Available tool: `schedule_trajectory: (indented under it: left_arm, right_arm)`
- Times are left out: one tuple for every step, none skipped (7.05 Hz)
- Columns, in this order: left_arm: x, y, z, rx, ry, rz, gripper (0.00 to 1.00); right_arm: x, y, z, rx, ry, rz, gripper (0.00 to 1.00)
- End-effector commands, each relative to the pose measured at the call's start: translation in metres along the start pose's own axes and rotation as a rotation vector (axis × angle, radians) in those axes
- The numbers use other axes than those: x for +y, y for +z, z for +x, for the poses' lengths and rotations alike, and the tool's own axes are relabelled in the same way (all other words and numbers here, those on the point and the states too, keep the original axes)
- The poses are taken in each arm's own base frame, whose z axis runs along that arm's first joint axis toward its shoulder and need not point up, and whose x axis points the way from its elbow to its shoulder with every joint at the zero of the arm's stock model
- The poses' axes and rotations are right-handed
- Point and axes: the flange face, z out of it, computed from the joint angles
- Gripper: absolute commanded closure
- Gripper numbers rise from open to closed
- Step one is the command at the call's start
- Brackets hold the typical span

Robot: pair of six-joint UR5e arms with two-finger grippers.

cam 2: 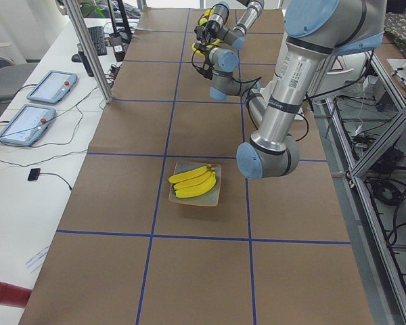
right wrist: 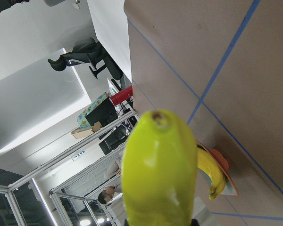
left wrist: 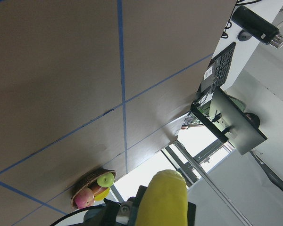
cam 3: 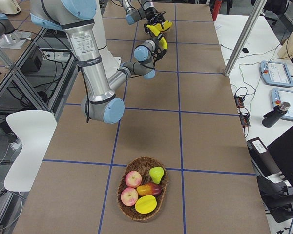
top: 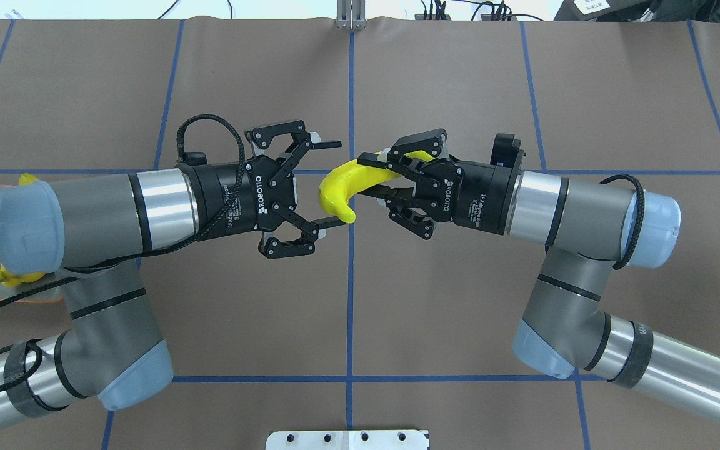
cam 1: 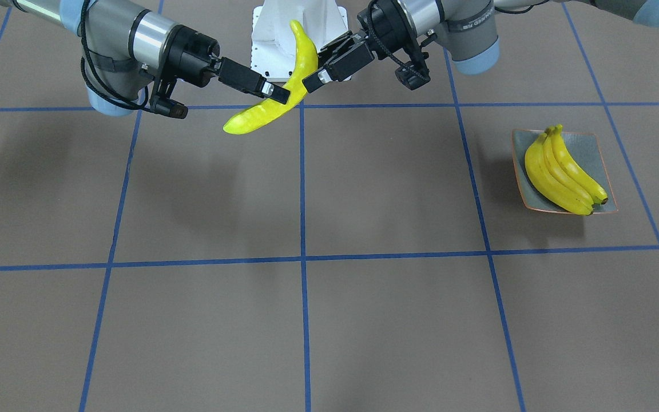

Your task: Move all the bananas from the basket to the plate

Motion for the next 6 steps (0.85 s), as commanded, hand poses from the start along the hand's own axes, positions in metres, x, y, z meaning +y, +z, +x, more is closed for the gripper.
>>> schedule_trajectory:
  left_arm:
    - [0.0017,0.0017,0.0002,0.0,0.0,-0.003,0.04]
    - [0.001,0.0021,-0.0001,0.0,0.0,-0.002,0.15]
    - [0.0012,0.0023,-0.0008,-0.002,-0.001,-0.002,0.28]
    - [-0.0012,0.0035,-0.0027,-0.007,-0.001,0.002,0.39]
    - [-0.0031,0.0053,-0.0033,-0.008,-0.001,0.006,0.5]
    - [-0.0032,0.0053,-0.0033,-0.009,-0.001,0.006,0.7]
  right_arm:
    - [0.0028,0.0014,0.0029,-0.004,0.003,0.0,1.0]
    - [0.0022,0.0016,0.0034,-0.003,0.003,0.001,1.0]
    - [0.0033,0.0017,0.0036,-0.003,0.004,-0.001,1.0]
    - [0.0039,0.0015,0.0032,-0.004,0.003,-0.002,1.0]
    - [0.0039,0.0015,0.0032,-0.004,0.003,-0.002,1.0]
    - [0.0033,0.0017,0.0036,-0.003,0.002,-0.001,1.0]
